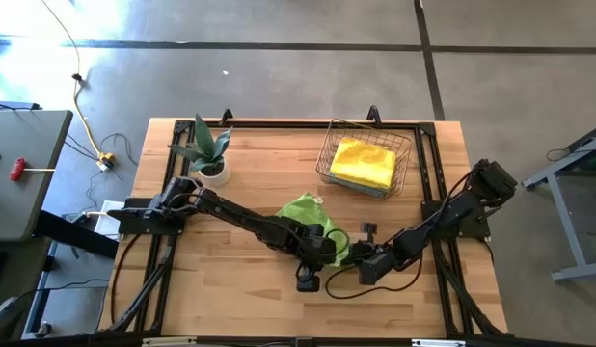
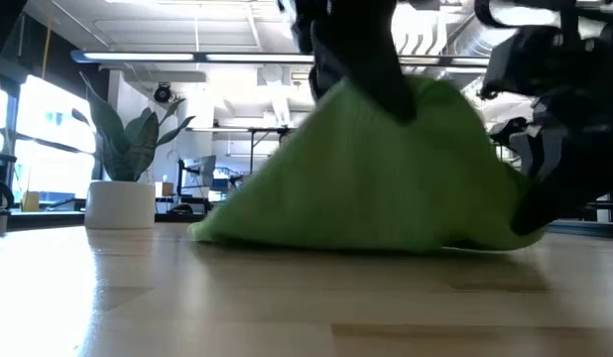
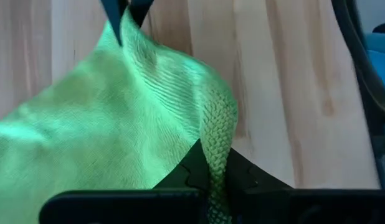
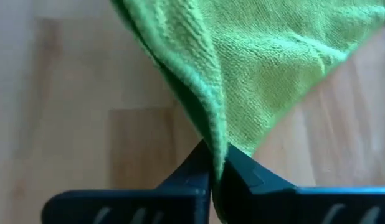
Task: Fold microfiber towels
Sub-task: Fold the green microfiber towel, then put the green microfiber towel into the wire basket
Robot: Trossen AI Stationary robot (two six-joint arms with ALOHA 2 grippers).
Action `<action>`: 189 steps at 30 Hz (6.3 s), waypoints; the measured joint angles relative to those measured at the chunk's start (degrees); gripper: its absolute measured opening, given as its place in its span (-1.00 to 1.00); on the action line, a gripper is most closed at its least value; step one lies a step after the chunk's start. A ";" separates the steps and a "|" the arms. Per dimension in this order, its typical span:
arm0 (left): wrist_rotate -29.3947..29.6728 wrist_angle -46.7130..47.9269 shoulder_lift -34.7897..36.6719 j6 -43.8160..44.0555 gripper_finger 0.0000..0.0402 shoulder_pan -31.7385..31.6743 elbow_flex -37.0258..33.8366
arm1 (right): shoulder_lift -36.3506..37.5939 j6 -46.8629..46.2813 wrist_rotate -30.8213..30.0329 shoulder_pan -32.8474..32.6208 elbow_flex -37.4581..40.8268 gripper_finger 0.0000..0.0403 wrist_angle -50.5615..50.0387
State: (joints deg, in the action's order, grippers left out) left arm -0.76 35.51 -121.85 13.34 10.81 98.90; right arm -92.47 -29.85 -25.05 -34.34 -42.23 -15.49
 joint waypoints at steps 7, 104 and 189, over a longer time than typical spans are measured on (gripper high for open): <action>1.19 3.32 5.86 1.47 -0.98 1.39 -0.01 | 1.30 -0.15 3.27 -1.06 -7.81 -0.98 -5.66; 26.87 2.91 5.03 18.00 -0.96 8.34 -16.79 | -10.27 15.70 20.88 21.42 -20.29 -0.96 -12.97; 26.23 8.19 5.97 2.41 -0.18 7.54 -19.57 | -9.44 7.87 9.39 6.90 -15.09 -0.31 -1.66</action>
State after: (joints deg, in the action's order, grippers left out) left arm 25.47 43.70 -115.87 15.75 18.35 79.33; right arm -101.91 -21.98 -15.66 -27.45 -57.32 -17.15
